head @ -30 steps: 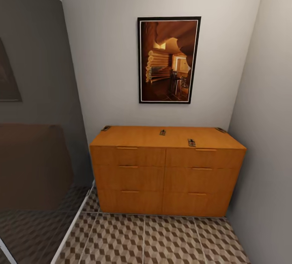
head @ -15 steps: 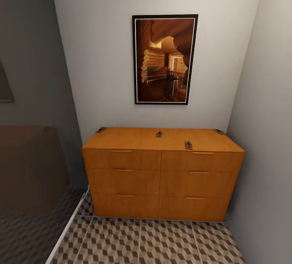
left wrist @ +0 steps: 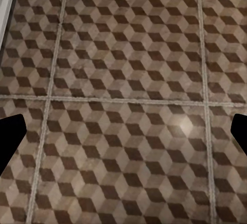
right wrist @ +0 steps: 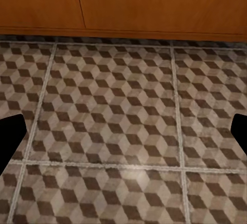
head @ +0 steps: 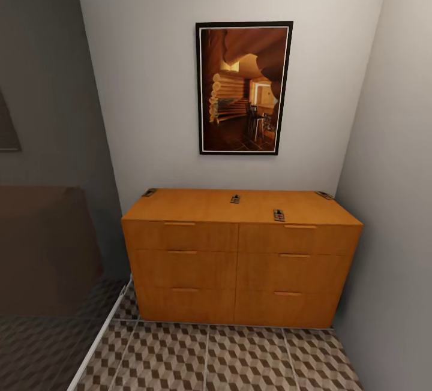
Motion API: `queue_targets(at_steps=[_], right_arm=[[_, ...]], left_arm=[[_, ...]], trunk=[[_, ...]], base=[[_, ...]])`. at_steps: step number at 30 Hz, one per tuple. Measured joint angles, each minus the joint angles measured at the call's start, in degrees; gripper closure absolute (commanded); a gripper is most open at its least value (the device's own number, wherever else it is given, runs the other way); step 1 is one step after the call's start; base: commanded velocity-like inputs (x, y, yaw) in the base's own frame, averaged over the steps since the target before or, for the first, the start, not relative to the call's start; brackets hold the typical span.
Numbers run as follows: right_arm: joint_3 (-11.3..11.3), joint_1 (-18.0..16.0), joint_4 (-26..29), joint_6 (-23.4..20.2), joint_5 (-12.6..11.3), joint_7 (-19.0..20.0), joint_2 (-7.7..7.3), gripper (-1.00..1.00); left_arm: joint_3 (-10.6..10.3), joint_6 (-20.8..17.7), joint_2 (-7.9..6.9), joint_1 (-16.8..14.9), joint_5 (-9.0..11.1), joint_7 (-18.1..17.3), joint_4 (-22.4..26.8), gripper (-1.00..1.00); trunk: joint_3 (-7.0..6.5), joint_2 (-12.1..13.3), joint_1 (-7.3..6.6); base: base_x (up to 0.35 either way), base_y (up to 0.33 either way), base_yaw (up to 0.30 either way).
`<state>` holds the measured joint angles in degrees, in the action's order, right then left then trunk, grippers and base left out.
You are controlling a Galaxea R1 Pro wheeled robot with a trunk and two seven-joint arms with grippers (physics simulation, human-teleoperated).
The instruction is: Take the four mousetraps from the cabinet in the bathroom and place them on the bathroom floor. Make sure all four end up on the same floor surface, and ensure that at least two of them are either under or directly next to the same bathroom sink.
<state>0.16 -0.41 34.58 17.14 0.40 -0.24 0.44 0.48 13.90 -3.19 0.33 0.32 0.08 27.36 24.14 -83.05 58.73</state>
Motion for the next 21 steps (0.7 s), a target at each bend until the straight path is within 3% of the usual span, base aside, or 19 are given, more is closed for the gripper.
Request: queue_targets(at_steps=[21], right_arm=[[-0.1,0.0,0.0,0.0,0.0,0.0,-0.18,-1.00]], left_arm=[[0.0,0.0,-0.06,0.0,0.0,0.0,0.1,-1.00]], trunk=[[0.00,0.0,0.00]], base=[[0.000,0.000,0.000]])
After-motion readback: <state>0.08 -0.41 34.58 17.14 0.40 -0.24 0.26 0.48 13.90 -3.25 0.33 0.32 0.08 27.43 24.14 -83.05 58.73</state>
